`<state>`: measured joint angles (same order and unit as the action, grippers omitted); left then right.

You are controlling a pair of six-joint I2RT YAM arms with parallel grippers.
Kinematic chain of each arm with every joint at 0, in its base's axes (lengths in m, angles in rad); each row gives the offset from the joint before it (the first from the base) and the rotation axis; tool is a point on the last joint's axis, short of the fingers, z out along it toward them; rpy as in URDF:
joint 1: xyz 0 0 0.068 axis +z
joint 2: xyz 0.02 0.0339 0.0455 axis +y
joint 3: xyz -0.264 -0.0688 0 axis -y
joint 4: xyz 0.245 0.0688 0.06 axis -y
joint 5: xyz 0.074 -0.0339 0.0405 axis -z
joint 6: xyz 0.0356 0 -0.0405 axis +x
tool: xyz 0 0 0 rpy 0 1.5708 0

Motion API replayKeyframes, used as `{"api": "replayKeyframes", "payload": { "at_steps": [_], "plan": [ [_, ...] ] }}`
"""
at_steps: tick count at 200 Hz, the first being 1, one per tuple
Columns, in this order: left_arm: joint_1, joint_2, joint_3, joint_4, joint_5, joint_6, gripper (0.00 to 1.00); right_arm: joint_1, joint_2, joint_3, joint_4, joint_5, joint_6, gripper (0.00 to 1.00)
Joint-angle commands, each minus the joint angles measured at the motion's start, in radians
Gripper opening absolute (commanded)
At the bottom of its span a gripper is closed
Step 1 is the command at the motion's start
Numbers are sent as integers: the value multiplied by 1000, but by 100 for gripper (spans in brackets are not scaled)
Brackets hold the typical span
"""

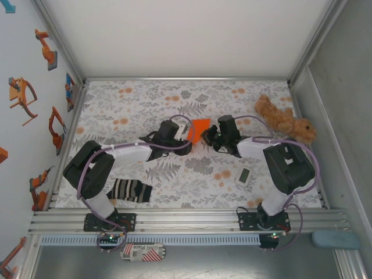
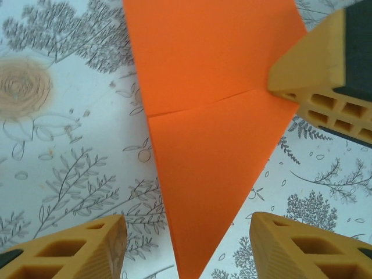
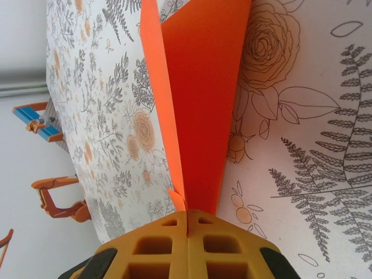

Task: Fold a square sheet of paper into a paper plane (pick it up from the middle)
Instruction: Fold the wing for the fifth time at the center of the table.

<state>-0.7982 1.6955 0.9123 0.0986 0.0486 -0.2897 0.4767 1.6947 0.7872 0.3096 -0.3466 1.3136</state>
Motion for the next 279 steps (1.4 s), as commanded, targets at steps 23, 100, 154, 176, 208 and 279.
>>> {"api": "replayKeyframes", "payload": {
  "at_steps": [23, 100, 154, 176, 208, 279],
  "plan": [
    [-53, 26, -11, 132, -69, 269, 56, -5, -26, 1, -39, -30, 45, 0],
    [-50, 105, -38, 271, 17, 422, 56, -7, -21, 23, -92, -54, 61, 0],
    [-52, 141, -44, 286, 10, 472, 43, -7, -18, 36, -110, -57, 62, 0],
    [-52, 149, -41, 272, 20, 483, 43, -7, -15, 40, -115, -63, 61, 0],
    [-52, 151, -43, 265, 15, 487, 43, -7, -12, 41, -119, -63, 62, 0],
    [-58, 123, -42, 250, 16, 459, 42, -7, 6, 42, -122, -75, 63, 0]
  ]
}}
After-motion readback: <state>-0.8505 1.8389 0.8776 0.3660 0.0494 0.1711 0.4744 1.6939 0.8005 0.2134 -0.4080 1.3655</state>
